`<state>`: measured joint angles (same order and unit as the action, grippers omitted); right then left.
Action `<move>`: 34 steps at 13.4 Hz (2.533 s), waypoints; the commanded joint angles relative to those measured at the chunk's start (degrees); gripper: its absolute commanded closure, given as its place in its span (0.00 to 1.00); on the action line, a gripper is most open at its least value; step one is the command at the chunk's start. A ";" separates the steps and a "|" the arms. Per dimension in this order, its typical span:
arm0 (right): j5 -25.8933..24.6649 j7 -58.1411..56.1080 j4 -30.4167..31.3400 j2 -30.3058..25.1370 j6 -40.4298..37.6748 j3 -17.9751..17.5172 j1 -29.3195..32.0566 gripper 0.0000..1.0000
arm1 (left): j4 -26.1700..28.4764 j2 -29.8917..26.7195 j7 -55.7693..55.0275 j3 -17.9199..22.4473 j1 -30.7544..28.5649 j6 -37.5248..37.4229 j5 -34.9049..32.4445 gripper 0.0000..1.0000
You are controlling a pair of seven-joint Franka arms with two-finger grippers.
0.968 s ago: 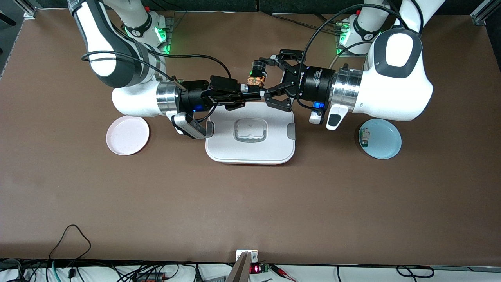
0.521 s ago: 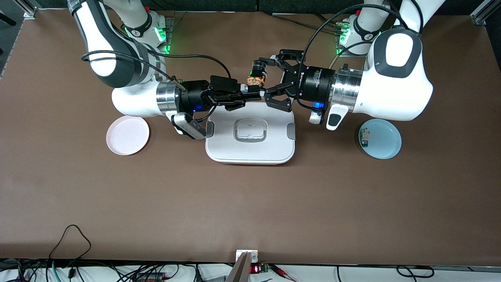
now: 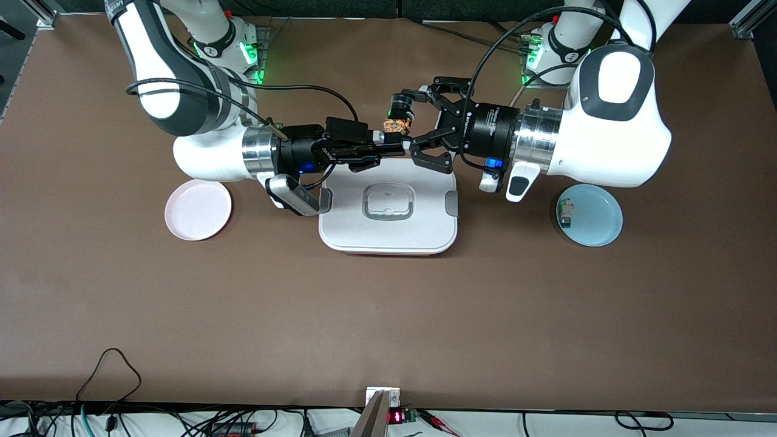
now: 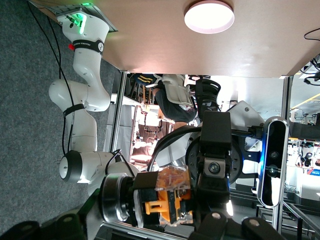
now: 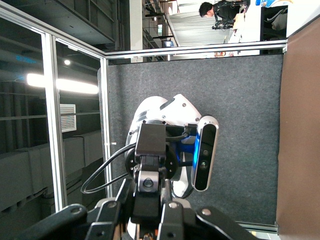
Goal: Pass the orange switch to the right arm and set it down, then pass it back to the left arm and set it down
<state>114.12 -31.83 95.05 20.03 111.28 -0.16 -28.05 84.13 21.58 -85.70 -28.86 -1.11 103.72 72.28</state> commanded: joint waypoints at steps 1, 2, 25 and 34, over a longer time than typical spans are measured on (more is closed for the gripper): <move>0.76 -1.57 0.05 0.71 -0.01 0.16 0.36 0.73 | -0.72 -0.13 0.01 -0.14 0.05 0.08 1.46 0.97; 0.84 -1.57 0.05 0.80 -0.01 0.16 0.19 0.73 | -0.72 -0.13 0.01 -0.14 0.05 0.08 1.46 0.97; 0.76 -0.34 1.10 0.80 -0.18 0.16 -0.78 0.00 | -0.72 -0.13 0.10 -0.14 -0.12 0.08 1.46 0.97; 0.58 -0.08 2.16 -0.96 -0.10 -0.01 -1.66 0.00 | -0.72 -0.13 0.10 -0.14 -0.12 -0.01 1.46 0.97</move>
<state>114.67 -31.87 95.43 20.53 111.04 -0.14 -29.38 83.50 22.07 -85.70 -28.94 -1.10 103.74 72.28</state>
